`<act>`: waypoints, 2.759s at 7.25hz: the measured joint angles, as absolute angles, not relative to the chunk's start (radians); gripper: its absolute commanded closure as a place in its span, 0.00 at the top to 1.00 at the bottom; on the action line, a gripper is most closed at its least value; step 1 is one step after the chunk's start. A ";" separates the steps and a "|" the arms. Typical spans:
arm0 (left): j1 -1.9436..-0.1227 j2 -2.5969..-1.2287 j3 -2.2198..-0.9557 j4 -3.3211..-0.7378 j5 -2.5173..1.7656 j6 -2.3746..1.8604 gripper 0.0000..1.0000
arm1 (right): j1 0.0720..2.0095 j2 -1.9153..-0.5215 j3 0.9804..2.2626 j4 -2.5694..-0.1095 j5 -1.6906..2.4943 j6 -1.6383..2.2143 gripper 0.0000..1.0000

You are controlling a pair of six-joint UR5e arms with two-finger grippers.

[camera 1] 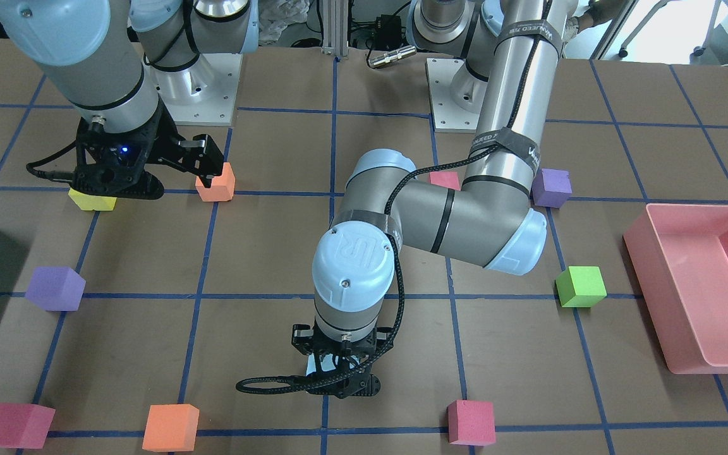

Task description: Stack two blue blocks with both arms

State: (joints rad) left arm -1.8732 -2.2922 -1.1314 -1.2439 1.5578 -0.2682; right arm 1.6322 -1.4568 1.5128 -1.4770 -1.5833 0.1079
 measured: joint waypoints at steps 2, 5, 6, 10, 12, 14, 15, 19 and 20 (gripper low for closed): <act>-1.894 -2.319 -1.116 -1.248 1.555 -0.275 0.03 | 1.628 -1.477 1.567 -1.557 -1.582 0.105 1.00; -1.905 -2.337 -1.115 -1.242 1.561 -0.273 1.00 | 1.600 -1.486 1.527 -1.584 -1.575 0.101 1.00; -1.905 -2.335 -1.115 -1.240 1.562 -0.269 1.00 | 1.593 -1.488 1.517 -1.577 -1.570 0.099 1.00; -1.856 -2.237 -1.092 -1.361 1.567 -0.189 1.00 | 1.581 -1.501 1.509 -1.537 -1.579 0.080 1.00; -1.774 -2.108 -1.115 -1.539 1.594 -0.075 1.00 | 1.576 -1.510 1.510 -1.532 -1.580 0.010 1.00; -1.680 -1.938 -1.202 -1.660 1.608 -0.017 1.00 | 1.560 -1.519 1.512 -1.529 -1.578 -0.030 1.00; -1.663 -1.839 -1.265 -1.693 1.627 -0.003 1.00 | 1.551 -1.524 1.513 -1.528 -1.578 -0.032 1.00; -1.589 -1.567 -1.520 -1.622 1.642 0.067 1.00 | 1.545 -1.551 1.534 -1.526 -1.582 -0.022 1.00; -1.575 -1.549 -1.534 -1.610 1.612 0.063 1.00 | 1.545 -1.562 1.550 -1.529 -1.583 -0.023 1.00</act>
